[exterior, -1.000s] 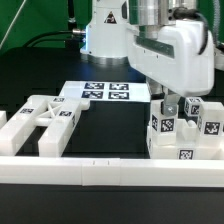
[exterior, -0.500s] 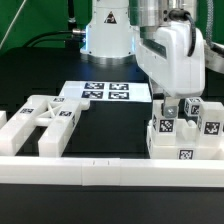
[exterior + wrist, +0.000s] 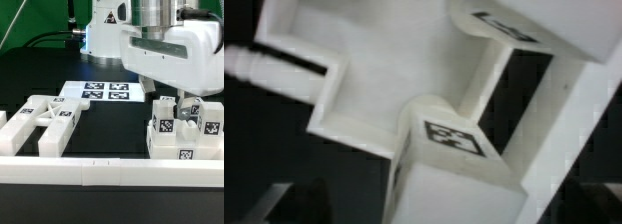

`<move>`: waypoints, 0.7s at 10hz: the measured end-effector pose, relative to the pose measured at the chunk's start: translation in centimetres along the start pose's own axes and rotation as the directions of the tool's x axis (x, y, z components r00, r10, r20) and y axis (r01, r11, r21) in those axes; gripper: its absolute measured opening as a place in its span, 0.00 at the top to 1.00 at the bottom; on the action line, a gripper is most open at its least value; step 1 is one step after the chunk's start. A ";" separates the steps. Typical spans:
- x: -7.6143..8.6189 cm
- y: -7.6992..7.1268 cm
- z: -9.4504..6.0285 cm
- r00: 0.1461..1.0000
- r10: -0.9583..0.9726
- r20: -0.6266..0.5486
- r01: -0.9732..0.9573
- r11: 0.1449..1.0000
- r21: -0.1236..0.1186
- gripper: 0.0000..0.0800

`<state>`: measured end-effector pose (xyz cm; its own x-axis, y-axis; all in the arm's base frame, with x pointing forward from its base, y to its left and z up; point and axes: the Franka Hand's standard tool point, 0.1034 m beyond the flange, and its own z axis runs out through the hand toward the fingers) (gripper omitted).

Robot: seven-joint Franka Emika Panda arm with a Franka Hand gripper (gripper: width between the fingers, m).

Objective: Assemble chair

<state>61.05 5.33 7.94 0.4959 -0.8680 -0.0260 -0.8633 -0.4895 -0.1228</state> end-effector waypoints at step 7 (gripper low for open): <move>-0.2 -0.1 0.1 0.766 -0.642 -0.001 0.642 0.766 -0.017 0.19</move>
Offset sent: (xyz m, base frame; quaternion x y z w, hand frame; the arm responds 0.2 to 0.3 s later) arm 0.0022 0.0105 0.0004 -0.0201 0.0135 -0.3022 0.9529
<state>60.99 5.57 7.83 0.9345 -0.3509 0.0604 -0.3446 -0.9340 -0.0939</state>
